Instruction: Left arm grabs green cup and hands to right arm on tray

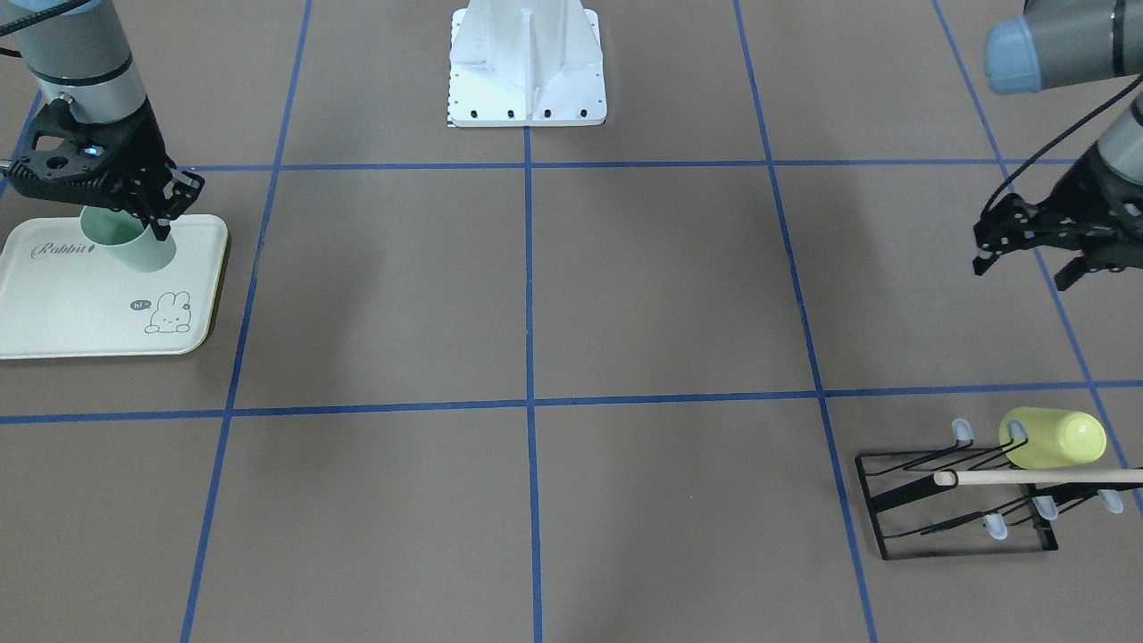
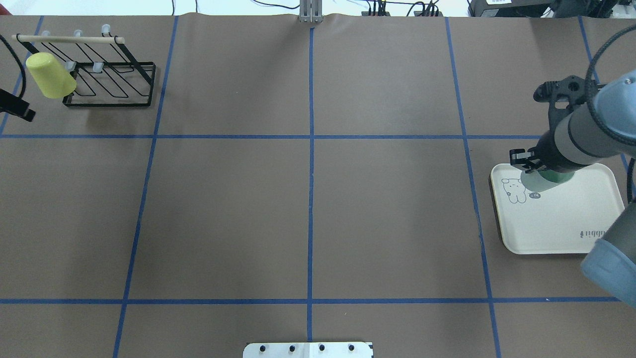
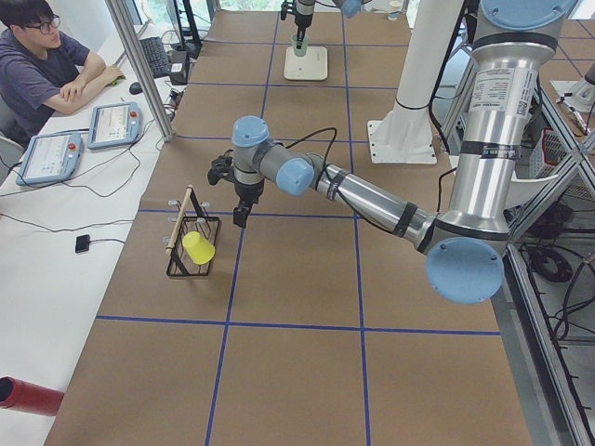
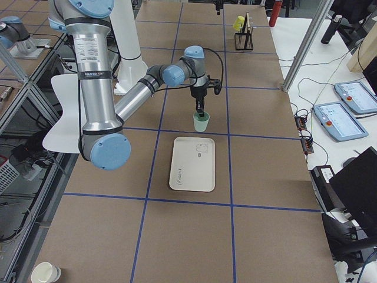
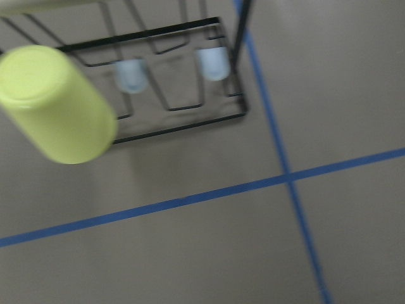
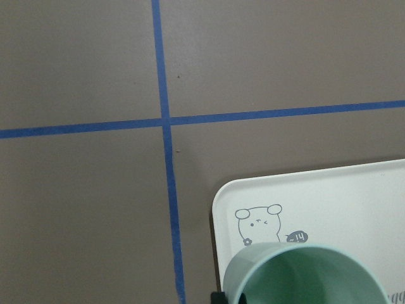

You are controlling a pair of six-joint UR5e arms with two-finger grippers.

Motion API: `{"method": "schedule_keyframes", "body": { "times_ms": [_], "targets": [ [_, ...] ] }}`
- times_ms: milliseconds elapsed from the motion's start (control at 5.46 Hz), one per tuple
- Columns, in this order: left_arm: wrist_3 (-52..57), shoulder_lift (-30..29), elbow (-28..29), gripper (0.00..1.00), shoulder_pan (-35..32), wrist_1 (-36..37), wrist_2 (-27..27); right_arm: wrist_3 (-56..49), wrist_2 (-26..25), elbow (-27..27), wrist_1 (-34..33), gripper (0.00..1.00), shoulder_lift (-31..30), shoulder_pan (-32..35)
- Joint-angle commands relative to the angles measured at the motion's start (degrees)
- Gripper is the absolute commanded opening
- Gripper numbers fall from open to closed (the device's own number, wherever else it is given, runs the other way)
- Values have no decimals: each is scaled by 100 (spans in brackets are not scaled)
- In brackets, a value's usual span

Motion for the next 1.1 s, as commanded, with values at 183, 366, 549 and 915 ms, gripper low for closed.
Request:
{"method": "schedule_keyframes", "body": {
  "times_ms": [183, 366, 549, 915],
  "targets": [
    [1480, 744, 367, 100, -1353, 719, -13, -659, 779, -526, 2407, 0, -1495, 507],
    [1750, 730, 856, 100, -1590, 424, -22, -633, 929, -919, 3399, 0, -1778, 543],
    [1796, 747, 896, 100, -1593, 395, -22, -563, 826, -1237, 3609, 0, -1825, 535],
    [1797, 791, 905, 100, -1593, 394, -109, -545, 702, -1503, 3593, 0, -1729, 500]
  ]
}}
